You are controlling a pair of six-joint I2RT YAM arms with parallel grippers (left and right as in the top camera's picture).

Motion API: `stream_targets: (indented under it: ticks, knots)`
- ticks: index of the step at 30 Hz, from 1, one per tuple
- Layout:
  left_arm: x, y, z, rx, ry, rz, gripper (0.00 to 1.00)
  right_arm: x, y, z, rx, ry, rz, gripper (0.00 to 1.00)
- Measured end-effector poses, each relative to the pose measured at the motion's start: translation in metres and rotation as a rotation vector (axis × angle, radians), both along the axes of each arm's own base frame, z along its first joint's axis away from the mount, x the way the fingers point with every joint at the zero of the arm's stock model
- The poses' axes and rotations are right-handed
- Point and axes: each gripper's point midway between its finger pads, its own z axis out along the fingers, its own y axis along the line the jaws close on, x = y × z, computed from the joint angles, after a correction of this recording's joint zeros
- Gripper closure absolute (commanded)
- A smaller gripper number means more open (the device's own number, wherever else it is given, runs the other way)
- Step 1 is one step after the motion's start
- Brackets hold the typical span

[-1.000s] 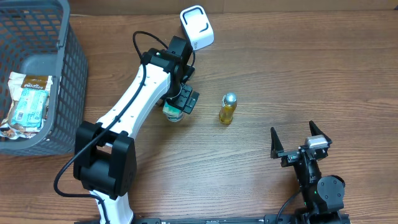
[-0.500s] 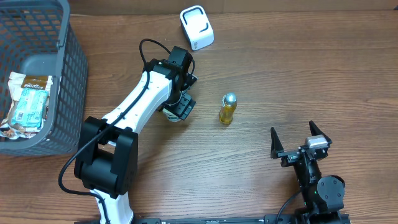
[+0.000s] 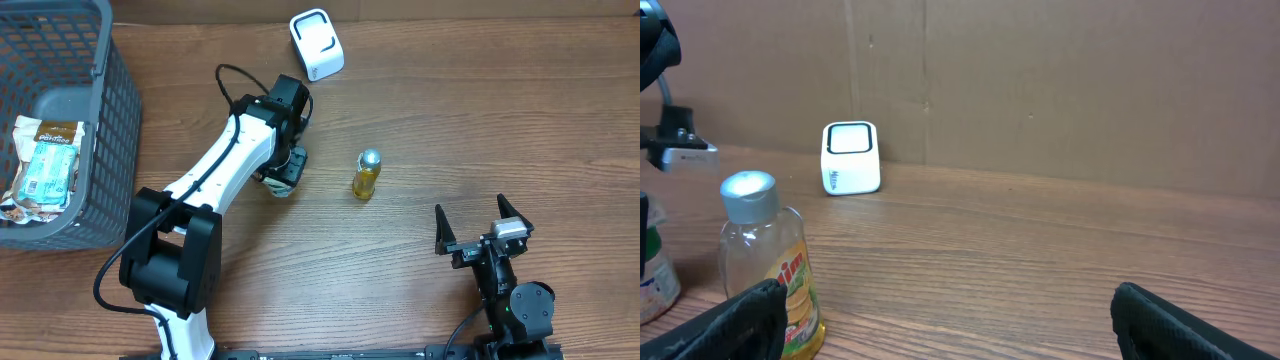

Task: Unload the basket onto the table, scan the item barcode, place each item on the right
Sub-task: 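Hold the Kleenex pack below the scanner and rotate it, then keep the Kleenex pack under the scanner, turning it with the left gripper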

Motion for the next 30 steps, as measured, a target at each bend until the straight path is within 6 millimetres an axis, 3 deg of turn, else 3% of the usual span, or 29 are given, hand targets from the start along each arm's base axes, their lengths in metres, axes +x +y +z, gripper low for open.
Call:
stream_targets:
  ticks: [3, 7, 10, 12, 18, 26, 30]
  knots:
    - [-0.008, 0.002, 0.003, -0.014, 0.032, 0.197, 0.39, 0.0, 0.0, 0.0, 0.0, 0.0, 0.0, 0.0]
    - [-0.003, -0.005, 0.009, -0.07, 0.022, 0.396, 0.18, 0.0, 0.0, 0.0, 0.0, 0.001, 0.0, 0.0]
    - [0.0, -0.009, 0.013, -0.094, 0.015, 0.453, 0.03, 0.0, 0.0, 0.0, 0.0, 0.0, 0.0, 0.0]
    - [0.0, -0.009, 0.014, -0.093, 0.016, 0.432, 0.0, 0.0, 0.0, 0.0, 0.0, 0.001, 0.0, 0.0]
    - [0.0, -0.01, 0.014, -0.073, 0.019, 0.205, 0.08, 0.0, 0.0, 0.0, 0.0, 0.001, 0.0, 0.0]
    - [0.001, -0.01, 0.014, -0.052, 0.016, 0.003, 0.37, 0.0, 0.0, 0.0, 0.0, 0.0, 0.0, 0.0]
    - [-0.002, -0.009, 0.014, -0.044, 0.027, -0.029, 0.38, 0.0, 0.0, 0.0, 0.0, 0.0, 0.0, 0.0]
